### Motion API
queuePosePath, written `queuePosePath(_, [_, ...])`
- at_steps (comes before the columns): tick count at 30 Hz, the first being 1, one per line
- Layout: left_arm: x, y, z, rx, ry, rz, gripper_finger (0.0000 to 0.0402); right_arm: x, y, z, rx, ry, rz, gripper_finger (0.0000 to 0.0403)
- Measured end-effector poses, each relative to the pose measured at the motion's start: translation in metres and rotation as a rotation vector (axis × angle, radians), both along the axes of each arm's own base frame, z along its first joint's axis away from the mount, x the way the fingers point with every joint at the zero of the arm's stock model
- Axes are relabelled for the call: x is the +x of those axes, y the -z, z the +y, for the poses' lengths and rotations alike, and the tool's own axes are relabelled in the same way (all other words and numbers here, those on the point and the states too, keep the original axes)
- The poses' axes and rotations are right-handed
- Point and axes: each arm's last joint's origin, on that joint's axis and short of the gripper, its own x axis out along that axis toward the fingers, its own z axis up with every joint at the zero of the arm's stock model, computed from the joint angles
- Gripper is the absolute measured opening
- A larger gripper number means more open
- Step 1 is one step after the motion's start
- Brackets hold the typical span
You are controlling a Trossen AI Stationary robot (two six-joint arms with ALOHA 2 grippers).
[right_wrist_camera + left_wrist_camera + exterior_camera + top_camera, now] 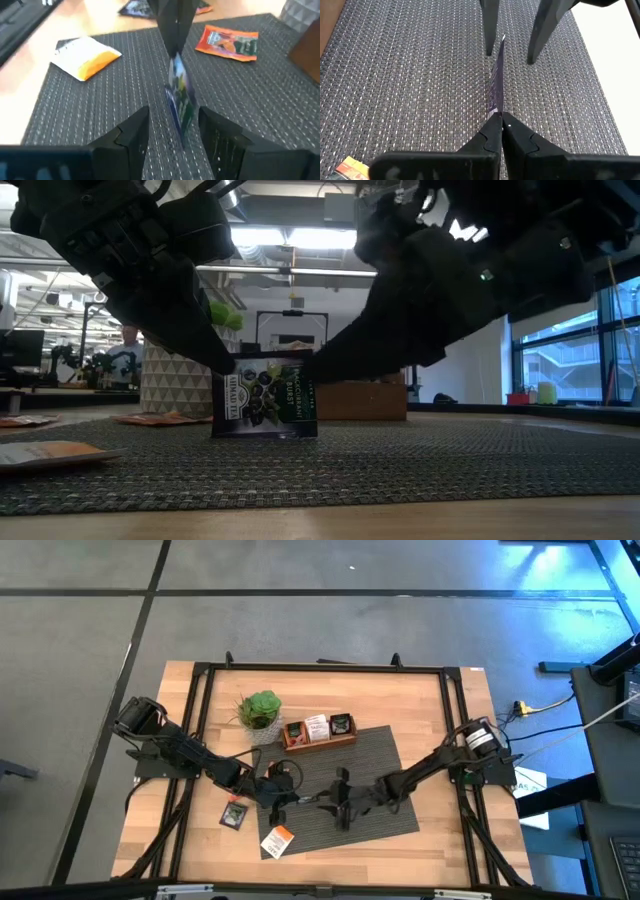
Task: Pick & Place Tea
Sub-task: Put the black tea bag into the right slot of the wooden organizer
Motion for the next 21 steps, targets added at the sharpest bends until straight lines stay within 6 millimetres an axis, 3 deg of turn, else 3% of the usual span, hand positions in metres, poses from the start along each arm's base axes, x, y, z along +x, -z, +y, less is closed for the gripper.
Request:
queuePosePath(10, [0.0, 0.0, 0.0001, 0.0, 0.0, 0.0, 0.0004, 0.0042, 0.0012, 0.0003, 0.02, 0.019, 0.025, 0.0159])
queuePosePath(21, [0.0, 0.0, 0.0001, 0.0, -0.001, -0.001, 0.0004, 0.0056, 0.0037, -0.0076, 0.039, 0.048, 0.054, 0.0045])
